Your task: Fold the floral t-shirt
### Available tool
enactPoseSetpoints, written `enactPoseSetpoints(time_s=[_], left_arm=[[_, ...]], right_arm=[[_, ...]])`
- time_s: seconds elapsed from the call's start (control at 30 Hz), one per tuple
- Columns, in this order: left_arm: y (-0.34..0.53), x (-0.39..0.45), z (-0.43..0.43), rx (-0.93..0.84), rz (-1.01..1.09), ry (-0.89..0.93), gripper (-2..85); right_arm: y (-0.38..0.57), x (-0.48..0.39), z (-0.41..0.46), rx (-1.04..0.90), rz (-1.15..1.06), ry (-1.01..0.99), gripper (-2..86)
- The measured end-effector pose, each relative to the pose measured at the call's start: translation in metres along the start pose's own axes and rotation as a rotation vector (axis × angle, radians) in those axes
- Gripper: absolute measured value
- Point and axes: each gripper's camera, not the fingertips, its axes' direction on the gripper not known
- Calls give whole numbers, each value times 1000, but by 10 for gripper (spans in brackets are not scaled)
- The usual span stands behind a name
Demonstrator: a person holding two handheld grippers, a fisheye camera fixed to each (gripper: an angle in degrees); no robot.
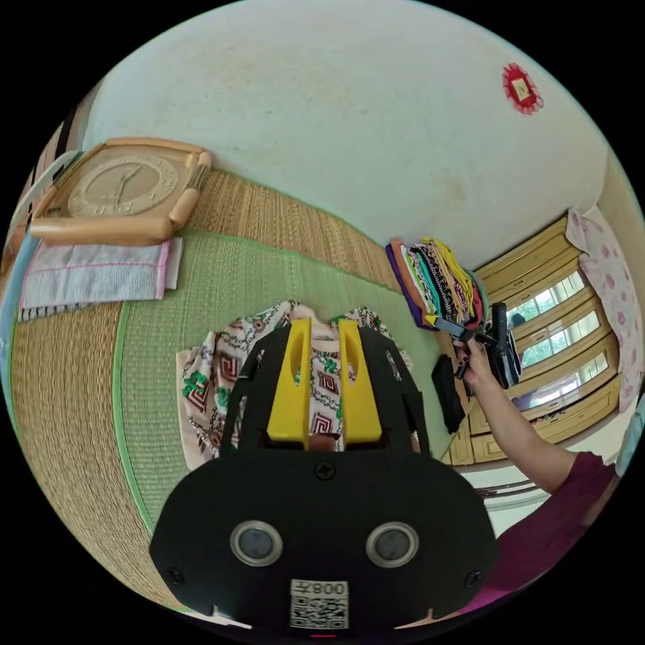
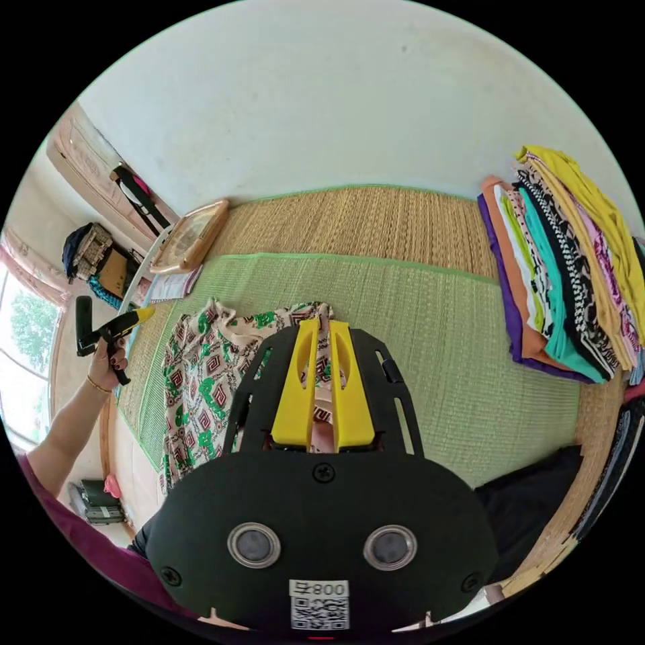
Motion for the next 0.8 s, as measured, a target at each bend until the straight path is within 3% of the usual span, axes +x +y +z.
enactPoseSetpoints(time_s=[0.13, 0.37, 0.53, 0.63, 0.8], left_arm=[[39, -69, 4, 8, -46, -26, 77], [50, -140, 36, -77, -61, -294, 68], [45, -166, 71, -150, -69, -361, 21], [44, -178, 69, -125, -65, -346, 9], [44, -194, 39, -26, -51, -335, 4]], right_arm=[[22, -11, 40, -18, -82, 4, 57], [40, -47, 109, -91, -235, 155, 85], [32, -53, 160, -178, -233, 231, 67], [29, -46, 172, -186, -192, 215, 14], [30, -41, 164, -125, -194, 229, 4]])
